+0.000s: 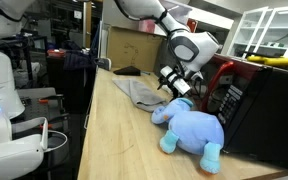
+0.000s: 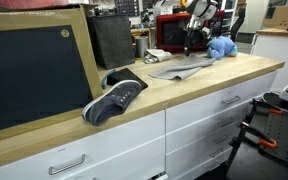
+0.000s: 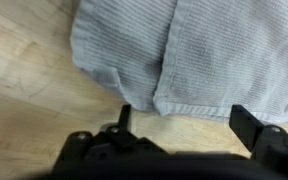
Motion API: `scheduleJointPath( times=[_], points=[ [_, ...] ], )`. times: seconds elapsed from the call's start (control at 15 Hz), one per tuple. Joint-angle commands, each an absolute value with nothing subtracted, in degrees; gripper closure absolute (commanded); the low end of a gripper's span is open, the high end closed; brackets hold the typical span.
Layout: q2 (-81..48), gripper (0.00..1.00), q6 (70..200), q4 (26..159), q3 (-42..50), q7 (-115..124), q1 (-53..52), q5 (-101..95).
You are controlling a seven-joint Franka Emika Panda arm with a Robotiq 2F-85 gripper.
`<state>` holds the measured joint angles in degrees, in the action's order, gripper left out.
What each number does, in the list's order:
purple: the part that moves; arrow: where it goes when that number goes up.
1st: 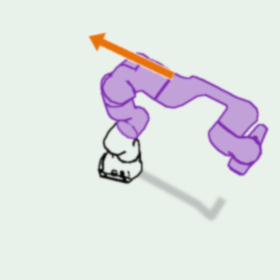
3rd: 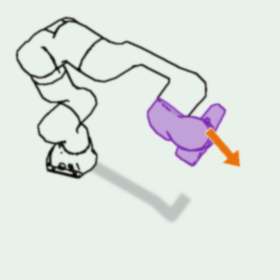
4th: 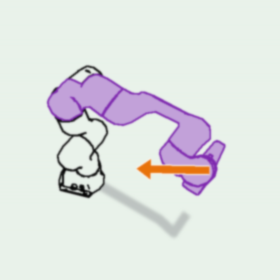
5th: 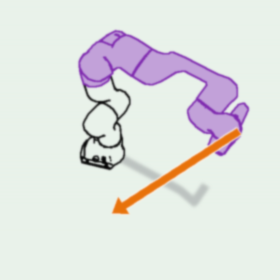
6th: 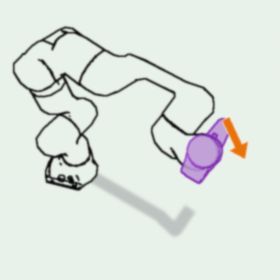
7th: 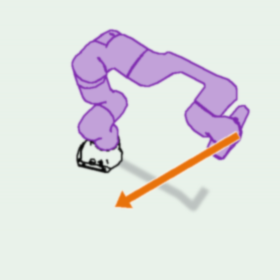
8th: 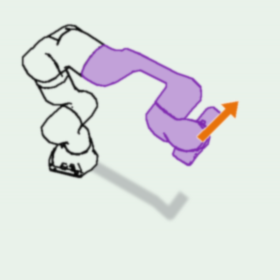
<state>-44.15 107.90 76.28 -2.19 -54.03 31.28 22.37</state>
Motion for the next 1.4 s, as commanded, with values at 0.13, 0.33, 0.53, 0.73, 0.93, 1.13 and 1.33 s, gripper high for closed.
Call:
scheduleJointPath(
  times=[0.13,0.33,0.53,0.73,0.93,1.13,1.33],
  points=[
    [-40.9,0.0,107.6,80.3,-1.9,-57.4,31.3,23.5],
    [-40.2,0.0,107.9,81.7,-2.0,-58.1,31.1,23.7],
    [-39.0,0.0,108.2,83.8,-1.9,-59.5,31.0,23.8],
    [-38.1,0.21,108.5,85.6,-1.8,-61.5,30.9,24.1],
    [-37.7,0.29,108.7,86.6,-1.7,-63.5,31.0,24.7],
    [-37.7,0.28,108.8,87.2,-1.6,-65.4,30.9,25.7],
    [-38.1,0.06,108.9,86.3,-1.5,-67.5,31.5,26.9]
  ],
)
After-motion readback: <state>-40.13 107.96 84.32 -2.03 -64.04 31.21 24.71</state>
